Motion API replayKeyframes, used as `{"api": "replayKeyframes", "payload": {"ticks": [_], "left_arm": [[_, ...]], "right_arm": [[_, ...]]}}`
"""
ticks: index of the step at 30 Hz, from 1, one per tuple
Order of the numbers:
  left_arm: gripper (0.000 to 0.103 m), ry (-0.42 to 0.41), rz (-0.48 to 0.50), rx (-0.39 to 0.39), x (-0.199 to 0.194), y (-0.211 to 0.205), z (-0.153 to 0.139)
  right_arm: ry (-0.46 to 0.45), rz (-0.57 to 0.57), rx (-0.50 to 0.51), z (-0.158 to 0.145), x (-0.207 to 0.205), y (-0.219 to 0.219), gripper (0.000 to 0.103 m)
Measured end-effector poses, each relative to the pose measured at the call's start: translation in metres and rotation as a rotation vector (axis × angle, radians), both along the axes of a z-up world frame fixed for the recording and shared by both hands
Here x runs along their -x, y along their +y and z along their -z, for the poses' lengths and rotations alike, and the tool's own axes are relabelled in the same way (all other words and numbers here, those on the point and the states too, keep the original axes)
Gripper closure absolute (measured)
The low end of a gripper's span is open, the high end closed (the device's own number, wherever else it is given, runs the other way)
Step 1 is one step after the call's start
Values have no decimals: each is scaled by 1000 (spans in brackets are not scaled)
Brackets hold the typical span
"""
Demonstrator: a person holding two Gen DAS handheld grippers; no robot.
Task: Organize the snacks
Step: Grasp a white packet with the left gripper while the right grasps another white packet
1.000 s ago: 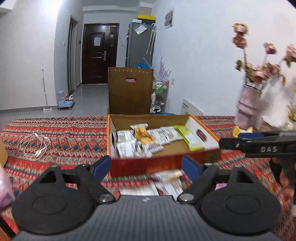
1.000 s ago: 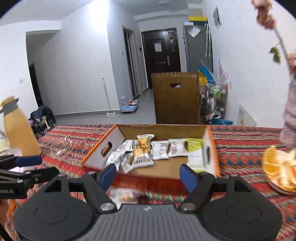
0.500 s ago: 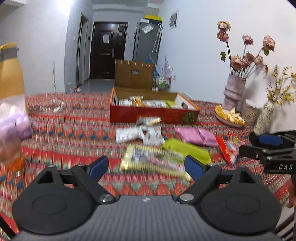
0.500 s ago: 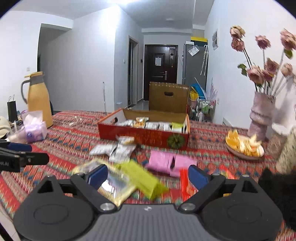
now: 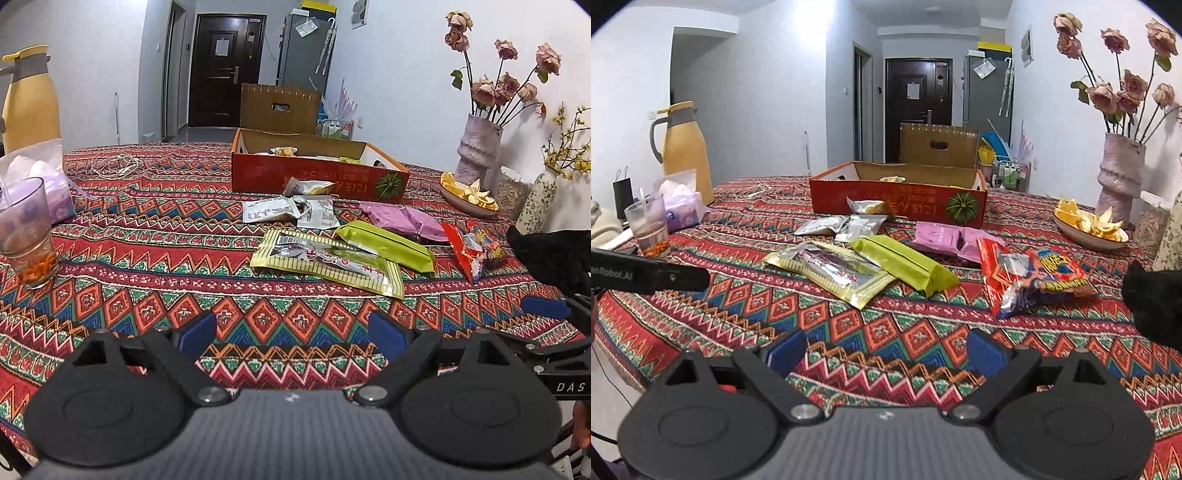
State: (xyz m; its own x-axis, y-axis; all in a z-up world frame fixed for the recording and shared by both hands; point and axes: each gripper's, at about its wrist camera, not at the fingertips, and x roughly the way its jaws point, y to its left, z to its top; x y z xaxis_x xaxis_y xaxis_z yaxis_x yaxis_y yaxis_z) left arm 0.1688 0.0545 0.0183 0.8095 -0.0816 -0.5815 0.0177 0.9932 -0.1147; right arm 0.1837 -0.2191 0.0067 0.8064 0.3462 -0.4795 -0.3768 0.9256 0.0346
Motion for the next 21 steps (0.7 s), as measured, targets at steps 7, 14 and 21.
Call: {"api": "replayKeyframes", "payload": {"ticks": [7, 14, 21], "left_arm": [[12, 12, -37, 2, -29, 20, 5], [12, 4, -26, -37, -72, 47, 7], [11, -70, 133, -201, -148, 56, 9]], "right_arm": [[7, -29, 13, -4, -33, 16, 10], [20, -67, 27, -13, -102, 52, 11], [88, -82, 19, -18, -213, 102, 22]]}}
